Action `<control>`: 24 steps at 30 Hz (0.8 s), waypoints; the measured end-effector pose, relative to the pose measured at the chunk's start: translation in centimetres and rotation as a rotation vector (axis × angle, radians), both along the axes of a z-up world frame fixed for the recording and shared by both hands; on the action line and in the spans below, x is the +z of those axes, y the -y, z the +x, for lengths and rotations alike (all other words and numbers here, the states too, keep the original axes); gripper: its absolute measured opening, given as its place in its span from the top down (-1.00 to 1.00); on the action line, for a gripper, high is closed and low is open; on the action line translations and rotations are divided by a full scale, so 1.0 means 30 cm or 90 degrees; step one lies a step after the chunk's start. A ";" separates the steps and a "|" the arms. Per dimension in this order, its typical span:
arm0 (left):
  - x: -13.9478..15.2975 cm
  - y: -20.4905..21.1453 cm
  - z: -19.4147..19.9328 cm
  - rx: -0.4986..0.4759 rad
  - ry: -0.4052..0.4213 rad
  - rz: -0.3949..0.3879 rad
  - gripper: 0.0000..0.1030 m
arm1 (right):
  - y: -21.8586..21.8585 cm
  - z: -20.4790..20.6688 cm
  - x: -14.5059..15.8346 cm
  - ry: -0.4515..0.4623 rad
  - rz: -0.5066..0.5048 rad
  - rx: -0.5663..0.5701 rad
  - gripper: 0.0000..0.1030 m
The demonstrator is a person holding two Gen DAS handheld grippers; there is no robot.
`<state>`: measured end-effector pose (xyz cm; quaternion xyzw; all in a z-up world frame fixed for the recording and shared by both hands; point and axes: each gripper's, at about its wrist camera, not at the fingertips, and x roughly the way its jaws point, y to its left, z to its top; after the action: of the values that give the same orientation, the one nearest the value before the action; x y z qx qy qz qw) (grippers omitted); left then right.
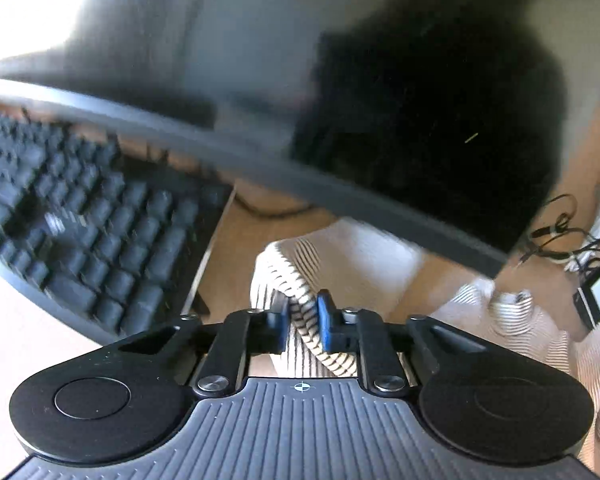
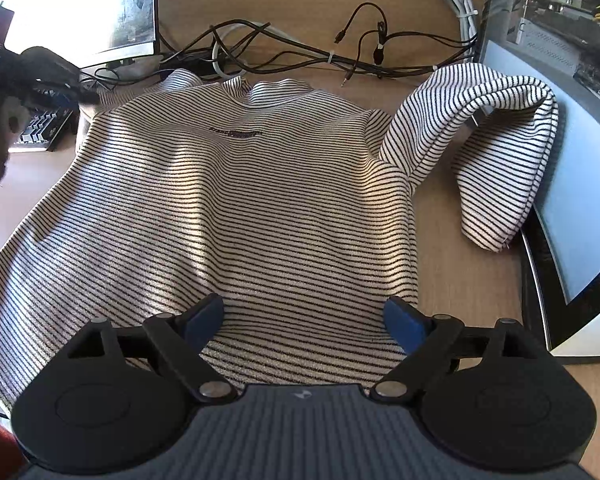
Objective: Fold clothes
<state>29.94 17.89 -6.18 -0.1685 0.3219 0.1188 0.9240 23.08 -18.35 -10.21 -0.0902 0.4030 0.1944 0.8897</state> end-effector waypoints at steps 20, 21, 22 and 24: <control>0.119 -0.143 -0.243 0.088 0.076 -0.009 -0.77 | 0.001 0.011 -0.013 0.006 -0.003 0.008 -0.85; 0.127 -0.148 -0.189 0.065 0.062 0.009 -0.79 | -0.001 0.008 -0.014 0.007 -0.003 0.006 -0.85; 0.131 -0.149 -0.135 0.039 0.045 0.026 -0.79 | -0.002 0.007 -0.014 0.008 -0.003 0.004 -0.85; 0.123 -0.139 -0.033 -0.013 -0.002 0.049 -0.80 | -0.001 0.009 -0.014 0.009 -0.002 0.002 -0.85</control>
<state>28.94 22.06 -2.48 -0.1292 0.3205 0.1219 0.9304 23.35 -18.32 -10.63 -0.0938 0.3971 0.1947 0.8920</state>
